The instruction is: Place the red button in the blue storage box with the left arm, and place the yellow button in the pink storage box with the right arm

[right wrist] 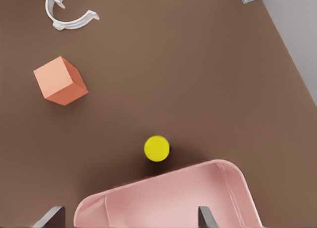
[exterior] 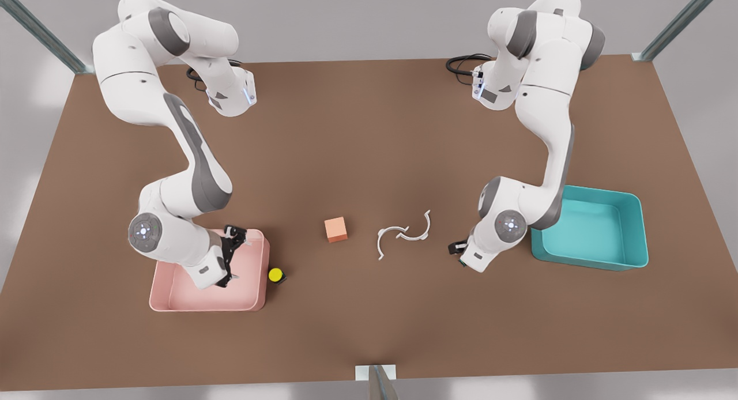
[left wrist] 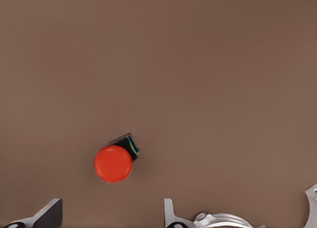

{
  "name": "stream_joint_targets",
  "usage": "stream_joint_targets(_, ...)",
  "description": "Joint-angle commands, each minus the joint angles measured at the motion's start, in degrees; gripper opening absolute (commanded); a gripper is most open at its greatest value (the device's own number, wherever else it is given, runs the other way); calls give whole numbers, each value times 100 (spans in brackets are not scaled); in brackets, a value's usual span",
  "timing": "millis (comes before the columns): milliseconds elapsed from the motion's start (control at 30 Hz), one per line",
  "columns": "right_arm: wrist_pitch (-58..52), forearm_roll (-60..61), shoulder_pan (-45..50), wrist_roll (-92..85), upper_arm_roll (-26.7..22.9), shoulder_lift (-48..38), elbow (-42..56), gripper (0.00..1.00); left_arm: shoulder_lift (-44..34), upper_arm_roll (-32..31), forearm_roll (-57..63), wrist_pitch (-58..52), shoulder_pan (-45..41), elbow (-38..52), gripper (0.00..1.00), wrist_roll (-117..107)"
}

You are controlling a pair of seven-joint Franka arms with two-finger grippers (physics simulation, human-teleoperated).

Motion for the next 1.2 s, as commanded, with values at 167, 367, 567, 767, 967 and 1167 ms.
stream_joint_targets(167, 1212, 1, 366, -5094, 45, 462, 119, 100, 283, 87, -4, 1102, 18, -273, 100, -1399)
stream_joint_targets(367, 985, 10, 357, -5815, 10, 1174, 858, 100, 617, 122, -4, 1313, 18, -369, 72, -1408)
stream_joint_targets(567, 536, 27, 410, -5491, 45, 1253, 761, 100, 494, 122, -4, 1278, -17, -440, 61, -1417)
stream_joint_targets(767, 0, -710, 709, -3548, -17, 1192, 814, 100, 344, 157, -4, 1216, -9, -484, 49, -1408)
stream_joint_targets(967, 17, -1142, 753, -1886, -25, 1218, 796, 100, -367, 210, 14, 1146, 0, -897, 43, -1338)
stream_joint_targets(1167, 26, -1238, 761, -946, -43, 1244, 805, 100, -2108, 561, 14, 1146, 26, -2487, 46, -1013)
